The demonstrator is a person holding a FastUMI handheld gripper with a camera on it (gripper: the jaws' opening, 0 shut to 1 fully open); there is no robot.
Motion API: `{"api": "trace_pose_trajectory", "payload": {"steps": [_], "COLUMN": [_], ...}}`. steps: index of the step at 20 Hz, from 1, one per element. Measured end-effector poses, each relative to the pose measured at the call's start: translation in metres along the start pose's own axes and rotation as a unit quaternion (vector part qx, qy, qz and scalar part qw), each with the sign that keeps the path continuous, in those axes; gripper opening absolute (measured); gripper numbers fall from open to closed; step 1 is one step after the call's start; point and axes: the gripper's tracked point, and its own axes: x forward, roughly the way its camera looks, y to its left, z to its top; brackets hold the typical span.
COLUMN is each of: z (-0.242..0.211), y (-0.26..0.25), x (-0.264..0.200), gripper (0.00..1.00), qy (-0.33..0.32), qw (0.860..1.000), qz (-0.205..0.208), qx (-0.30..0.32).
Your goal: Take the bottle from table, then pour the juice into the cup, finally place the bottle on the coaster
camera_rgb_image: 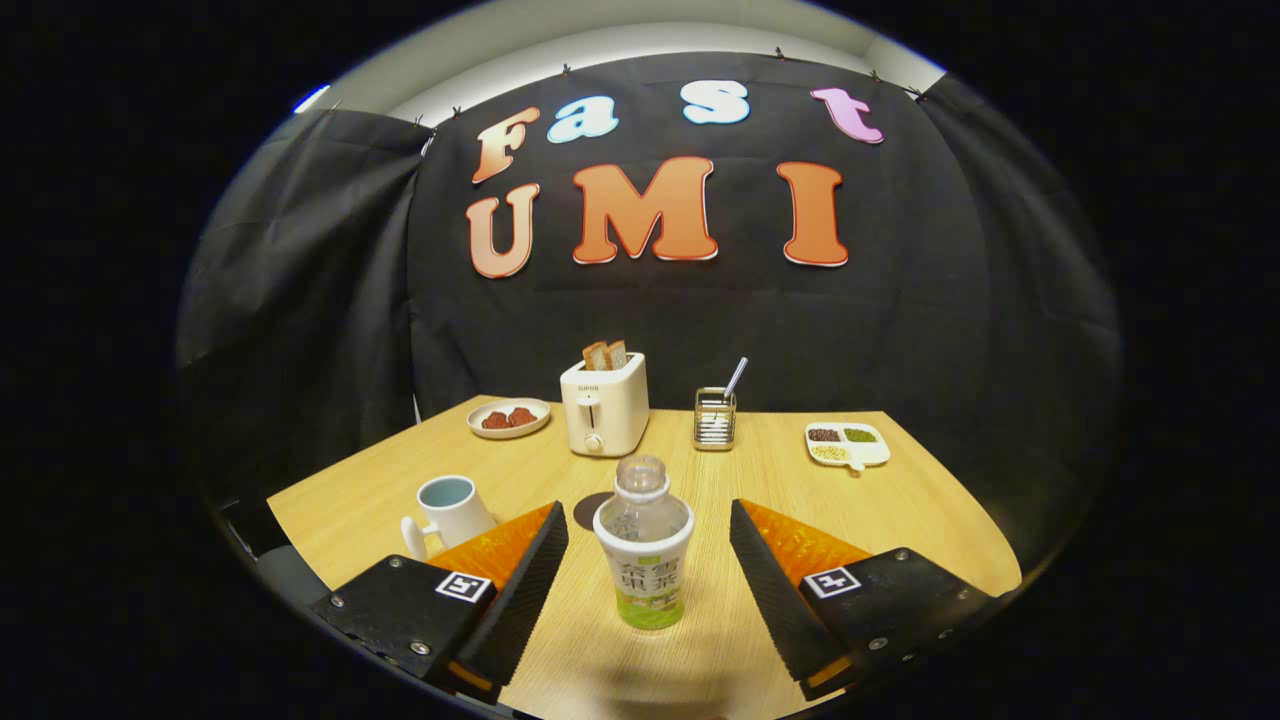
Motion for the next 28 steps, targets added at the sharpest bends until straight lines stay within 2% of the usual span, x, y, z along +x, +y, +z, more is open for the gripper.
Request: {"api": "trace_pose_trajectory", "payload": {"steps": [4, 10, 12, 13, 14, 15, 16, 21, 25, 28], "z": [-0.040, -0.066, -0.071, -0.073, -0.073, -0.073, -0.073, -0.072, -0.039, -0.013], "y": [0.006, 0.002, 0.002, 0.001, -0.002, -0.002, -0.002, 0.002, 0.011, 0.023], "x": [0.025, 0.058, 0.064, 0.064, 0.064, 0.067, 0.066, 0.067, 0.078, 0.085], "gripper": [0.98, 0.97, 0.91, 0.83, 0.79, 0.70, 0.67, 0.58, 0.53, 0.53], "qy": [0.035, 0.060, 0.064, 0.066, 0.065, 0.067, 0.070, 0.088, 0.066, 0.051], "qw": [0.999, 0.998, 0.998, 0.998, 0.998, 0.998, 0.997, 0.996, 0.998, 0.998], "qz": [0.005, -0.010, -0.014, -0.018, -0.021, -0.020, -0.018, 0.000, 0.022, 0.040], "qx": [0.000, 0.016, 0.012, 0.007, 0.003, 0.005, 0.006, 0.008, 0.003, -0.023]}}
